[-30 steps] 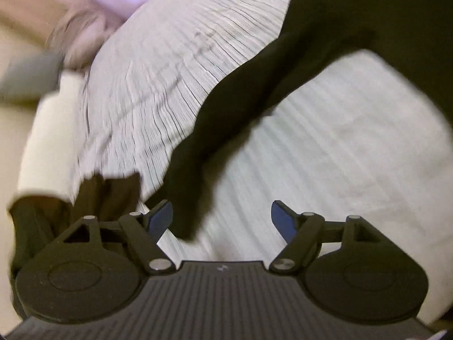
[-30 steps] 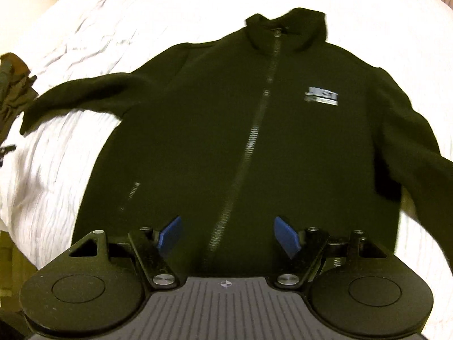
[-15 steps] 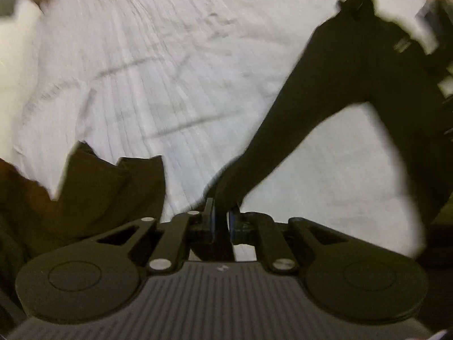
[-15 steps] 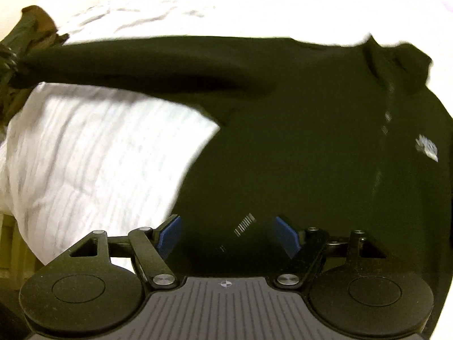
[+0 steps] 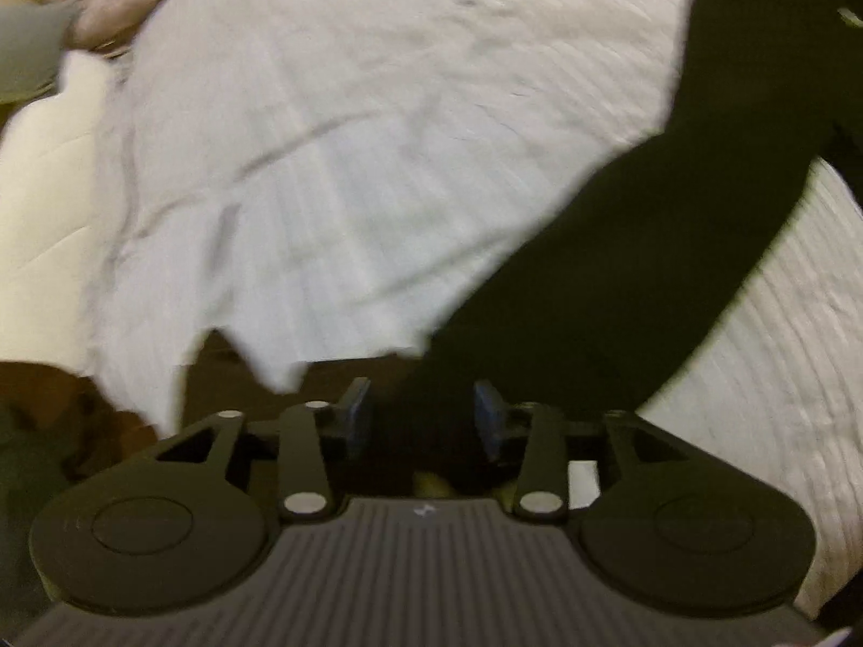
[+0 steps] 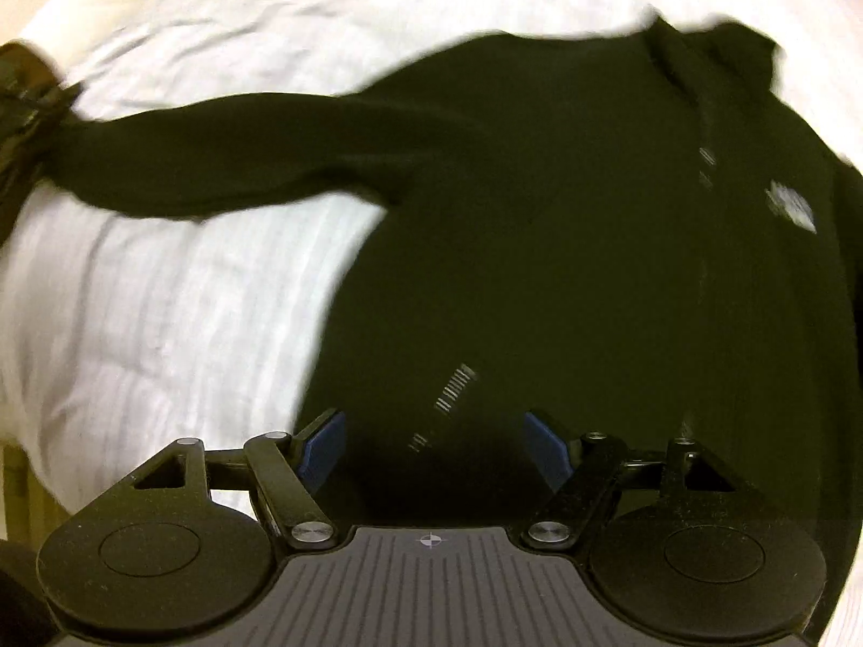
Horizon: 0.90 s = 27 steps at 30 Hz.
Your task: Fold clothes
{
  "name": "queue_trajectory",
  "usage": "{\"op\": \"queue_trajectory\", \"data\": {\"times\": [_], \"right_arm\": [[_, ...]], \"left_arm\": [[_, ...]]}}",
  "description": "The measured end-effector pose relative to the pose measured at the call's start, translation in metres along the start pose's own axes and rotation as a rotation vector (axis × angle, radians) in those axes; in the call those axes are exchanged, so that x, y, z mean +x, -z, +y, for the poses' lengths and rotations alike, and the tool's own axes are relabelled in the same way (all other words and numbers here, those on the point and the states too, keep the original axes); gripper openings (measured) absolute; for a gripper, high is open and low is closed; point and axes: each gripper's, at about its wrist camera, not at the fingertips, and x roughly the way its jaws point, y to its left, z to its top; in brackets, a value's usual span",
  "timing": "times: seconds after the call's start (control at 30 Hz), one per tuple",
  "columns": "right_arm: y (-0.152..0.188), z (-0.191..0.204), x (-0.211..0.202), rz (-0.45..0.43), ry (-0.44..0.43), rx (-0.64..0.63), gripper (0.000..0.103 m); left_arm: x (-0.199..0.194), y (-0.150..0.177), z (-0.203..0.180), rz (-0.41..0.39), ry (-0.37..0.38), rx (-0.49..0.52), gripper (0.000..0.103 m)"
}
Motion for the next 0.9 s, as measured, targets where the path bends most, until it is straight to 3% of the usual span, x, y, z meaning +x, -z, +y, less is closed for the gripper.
{"op": "queue_trajectory", "data": {"times": [0.1,0.43,0.6,0.8,0.9], "right_arm": [[0.006,-0.019,-0.001,0.004,0.010,0.114,0.076],[0.016,-0.089,-0.038,-0.130,0.018,0.390,0.076],[0.014,-0.120,-0.052,-0.157,0.007,0.386,0.076],[0.024,-0.167,-0.060,-0.159,0.035,0.289,0.076],[0.043,-0.206,-0.072,-0.165,0.056,0.314,0.076]], "left_arm": [[0.018,0.006,-0.020,0.063,0.053,0.004,0.041],[-0.004,-0.038,-0.074,-0.032,0.035,0.046,0.041],[-0.016,-0.060,-0.106,-0.074,0.030,0.069,0.045],[-0.036,-0.083,-0.206,-0.048,0.089,0.034,0.052],[-0.043,-0.088,-0.257,-0.022,0.134,0.010,0.059]]}}
